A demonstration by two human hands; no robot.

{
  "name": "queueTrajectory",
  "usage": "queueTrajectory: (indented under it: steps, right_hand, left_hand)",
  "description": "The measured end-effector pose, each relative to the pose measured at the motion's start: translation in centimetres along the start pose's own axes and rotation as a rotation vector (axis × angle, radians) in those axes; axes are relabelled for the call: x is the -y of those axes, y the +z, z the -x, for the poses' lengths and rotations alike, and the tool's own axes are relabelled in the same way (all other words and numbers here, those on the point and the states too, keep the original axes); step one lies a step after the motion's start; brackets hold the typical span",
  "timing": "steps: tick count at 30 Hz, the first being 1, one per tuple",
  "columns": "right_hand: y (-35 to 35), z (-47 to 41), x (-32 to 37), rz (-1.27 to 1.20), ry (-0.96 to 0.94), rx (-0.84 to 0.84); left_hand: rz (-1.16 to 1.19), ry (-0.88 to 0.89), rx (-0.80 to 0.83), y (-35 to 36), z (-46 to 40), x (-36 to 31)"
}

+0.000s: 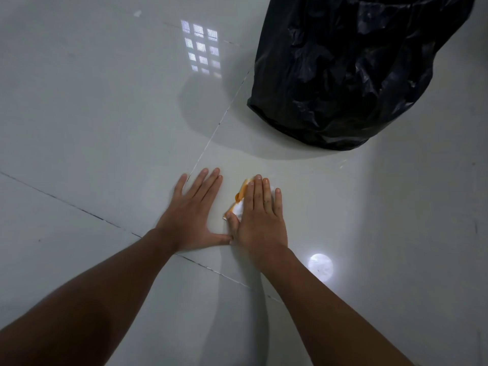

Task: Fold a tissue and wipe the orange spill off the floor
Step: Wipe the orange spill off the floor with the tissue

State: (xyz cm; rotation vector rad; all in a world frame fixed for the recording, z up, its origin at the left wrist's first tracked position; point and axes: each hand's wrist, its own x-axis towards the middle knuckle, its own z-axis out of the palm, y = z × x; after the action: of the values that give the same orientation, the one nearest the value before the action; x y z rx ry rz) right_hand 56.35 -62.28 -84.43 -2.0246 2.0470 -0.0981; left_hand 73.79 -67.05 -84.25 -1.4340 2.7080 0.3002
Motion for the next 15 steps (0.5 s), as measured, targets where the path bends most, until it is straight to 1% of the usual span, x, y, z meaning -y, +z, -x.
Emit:
queueTrajectory:
  steps: [7, 11, 15]
  right_hand:
    - [0.0, -0.3, 0.7, -0.004, 0.046, -0.016]
    - [-0.5, -0.7, 0.8, 0.017, 0.058, 0.056]
    - [-1.0, -1.5, 0.9, 0.033, 0.047, 0.072]
  left_hand:
    - [0.033, -0.041, -0.002, 0.1, -0.1, 0.0]
    - [0.033, -0.037, 0.006, 0.2, -0.1, 0.1]
    - [0.016, -0.026, 0.023, 0.1, -0.1, 0.1]
